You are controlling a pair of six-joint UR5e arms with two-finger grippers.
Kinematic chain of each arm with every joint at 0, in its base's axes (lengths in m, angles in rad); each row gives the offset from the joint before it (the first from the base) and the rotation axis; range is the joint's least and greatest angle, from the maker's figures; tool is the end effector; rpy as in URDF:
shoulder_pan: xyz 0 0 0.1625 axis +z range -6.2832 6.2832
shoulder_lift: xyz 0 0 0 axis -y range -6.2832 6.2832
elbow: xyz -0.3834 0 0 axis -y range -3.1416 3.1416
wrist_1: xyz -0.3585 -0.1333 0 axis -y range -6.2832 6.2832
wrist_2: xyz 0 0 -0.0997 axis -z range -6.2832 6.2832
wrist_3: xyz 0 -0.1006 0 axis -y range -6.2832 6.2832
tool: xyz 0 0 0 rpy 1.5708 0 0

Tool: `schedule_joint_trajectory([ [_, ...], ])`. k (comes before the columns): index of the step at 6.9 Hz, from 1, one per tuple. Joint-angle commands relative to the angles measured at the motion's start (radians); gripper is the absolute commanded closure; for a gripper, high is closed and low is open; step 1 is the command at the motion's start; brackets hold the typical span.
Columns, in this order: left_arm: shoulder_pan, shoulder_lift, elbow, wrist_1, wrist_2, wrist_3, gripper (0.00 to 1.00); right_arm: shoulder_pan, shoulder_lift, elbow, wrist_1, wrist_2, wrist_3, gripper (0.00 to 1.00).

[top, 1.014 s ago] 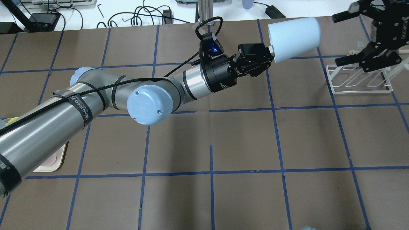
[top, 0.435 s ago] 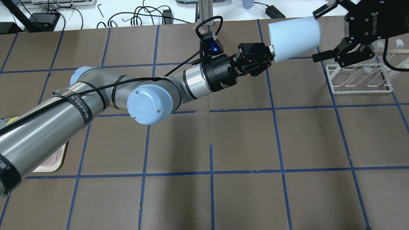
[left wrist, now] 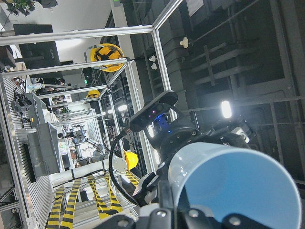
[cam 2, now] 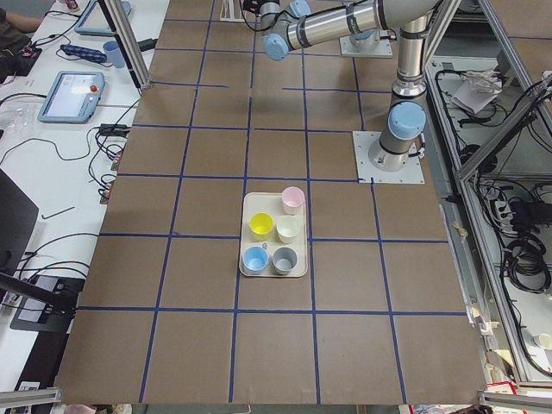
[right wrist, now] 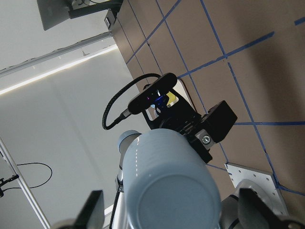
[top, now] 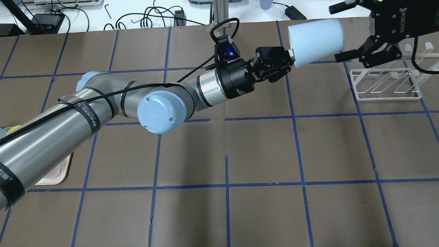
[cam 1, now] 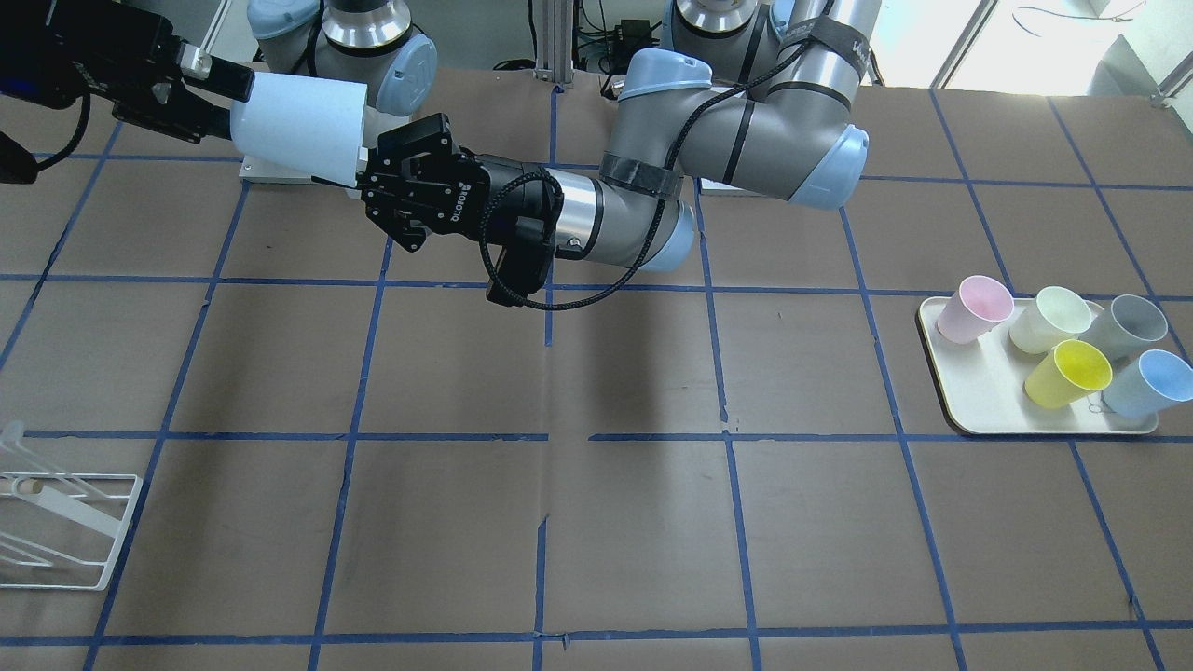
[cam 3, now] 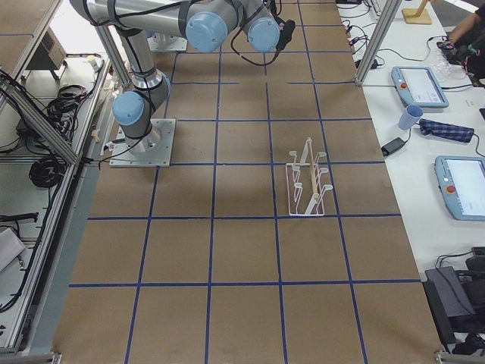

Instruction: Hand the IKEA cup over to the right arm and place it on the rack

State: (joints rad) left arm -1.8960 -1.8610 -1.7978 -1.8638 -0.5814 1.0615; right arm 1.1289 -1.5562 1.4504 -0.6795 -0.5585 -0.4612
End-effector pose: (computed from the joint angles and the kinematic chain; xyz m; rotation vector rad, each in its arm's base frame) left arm -0.3753 -0.4328 0.3185 -0.0257 -1.1858 0.2480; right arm 0.0287 -0.4504 0.4755 0.4209 1.9175 0.2504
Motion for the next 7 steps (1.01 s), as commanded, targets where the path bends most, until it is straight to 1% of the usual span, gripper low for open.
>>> schedule_joint_trajectory([
  [1, 0.0, -0.003, 0.0, 0.0, 0.0, 0.0, 1.0, 0.0, 0.002, 0.002, -0.011, -0.006, -0.002, 0.05],
  [4, 0.0, -0.001, 0.0, 0.002, 0.005, 0.0, 1.0, 0.0, 0.004, -0.002, -0.012, -0.007, -0.004, 0.26],
  [5, 0.0, -0.001, 0.002, 0.002, 0.006, 0.0, 1.0, 0.0, 0.004, -0.002, -0.012, -0.009, -0.004, 0.37],
  [6, 0.0, -0.001, 0.003, 0.0, 0.011, -0.002, 1.0, 0.0, 0.004, -0.004, -0.011, -0.009, -0.004, 0.39],
  [7, 0.0, 0.0, 0.003, -0.002, 0.011, -0.005, 0.53, 0.0, 0.004, -0.004, -0.011, -0.009, -0.004, 0.44],
])
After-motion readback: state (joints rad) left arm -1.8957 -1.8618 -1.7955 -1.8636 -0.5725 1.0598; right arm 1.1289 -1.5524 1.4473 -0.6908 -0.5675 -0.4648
